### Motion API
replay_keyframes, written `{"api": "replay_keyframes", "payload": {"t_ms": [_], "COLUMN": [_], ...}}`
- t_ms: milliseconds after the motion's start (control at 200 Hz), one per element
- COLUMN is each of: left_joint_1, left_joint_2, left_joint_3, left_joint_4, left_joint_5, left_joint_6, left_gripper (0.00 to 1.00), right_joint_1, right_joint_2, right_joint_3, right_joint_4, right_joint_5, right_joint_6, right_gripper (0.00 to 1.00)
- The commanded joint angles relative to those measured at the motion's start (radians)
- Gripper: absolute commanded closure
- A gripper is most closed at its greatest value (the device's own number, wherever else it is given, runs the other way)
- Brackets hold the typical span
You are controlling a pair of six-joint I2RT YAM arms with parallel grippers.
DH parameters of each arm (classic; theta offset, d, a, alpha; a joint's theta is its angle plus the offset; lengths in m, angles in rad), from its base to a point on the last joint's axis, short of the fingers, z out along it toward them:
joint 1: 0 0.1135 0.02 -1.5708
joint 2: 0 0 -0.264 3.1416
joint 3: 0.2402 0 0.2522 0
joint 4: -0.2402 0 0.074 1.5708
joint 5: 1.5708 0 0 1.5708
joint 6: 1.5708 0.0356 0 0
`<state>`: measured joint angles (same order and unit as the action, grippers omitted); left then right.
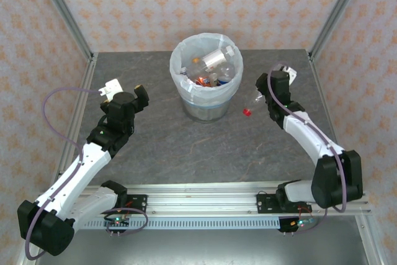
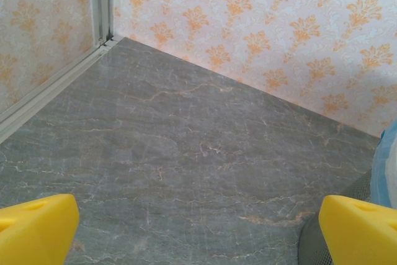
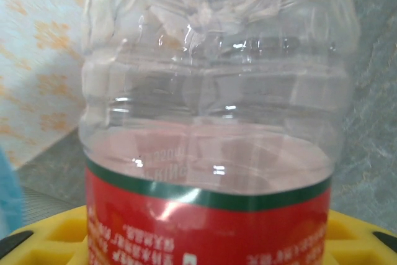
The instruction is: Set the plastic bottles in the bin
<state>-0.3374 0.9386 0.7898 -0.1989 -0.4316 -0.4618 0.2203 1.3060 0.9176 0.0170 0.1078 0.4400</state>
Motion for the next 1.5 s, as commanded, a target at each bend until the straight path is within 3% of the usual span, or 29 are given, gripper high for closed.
{"api": "replay_keyframes", "payload": {"t_ms": [0, 315, 711, 921, 1021, 1236, 1361, 1496], "left_joint_1": [0.012, 0.014, 0.015, 0.014, 0.014, 0.014, 0.014, 0.015], "left_joint_2": [-0.012, 0.0, 0.006, 0.008, 0.013, 0.025, 0.018, 0.012], "left_joint_3": [0.002, 0.024, 0.057, 0.049, 0.043, 0.054, 0.054, 0.051], "left_joint_4": [-0.001, 0.018, 0.022, 0.006, 0.014, 0.009, -0.006, -0.011], "left_joint_5": [-0.038, 0.081, 0.192, 0.187, 0.188, 0.2, 0.195, 0.184], "left_joint_6": [-0.033, -0.04, -0.056, -0.057, -0.066, -0.05, -0.039, -0.028], "left_gripper": [0.0, 0.0, 0.0, 0.0, 0.0, 0.0, 0.0, 0.0], "right_joint_1": [0.002, 0.01, 0.103, 0.119, 0.206, 0.377, 0.418, 0.475], "right_joint_2": [-0.08, -0.163, -0.042, 0.077, 0.136, 0.265, 0.322, 0.354], "right_joint_3": [0.003, 0.109, 0.386, 0.548, 0.559, 0.521, 0.513, 0.492], "right_joint_4": [0.064, 0.087, 0.133, 0.124, 0.155, 0.382, 0.435, 0.476], "right_joint_5": [-0.015, -0.169, -0.395, -0.378, -0.29, 0.178, 0.241, 0.317], "right_joint_6": [-0.028, 0.011, -0.317, -0.144, -0.166, -0.184, -0.1, -0.126], "right_gripper": [0.48, 0.47, 0.45, 0.45, 0.44, 0.4, 0.39, 0.36]}}
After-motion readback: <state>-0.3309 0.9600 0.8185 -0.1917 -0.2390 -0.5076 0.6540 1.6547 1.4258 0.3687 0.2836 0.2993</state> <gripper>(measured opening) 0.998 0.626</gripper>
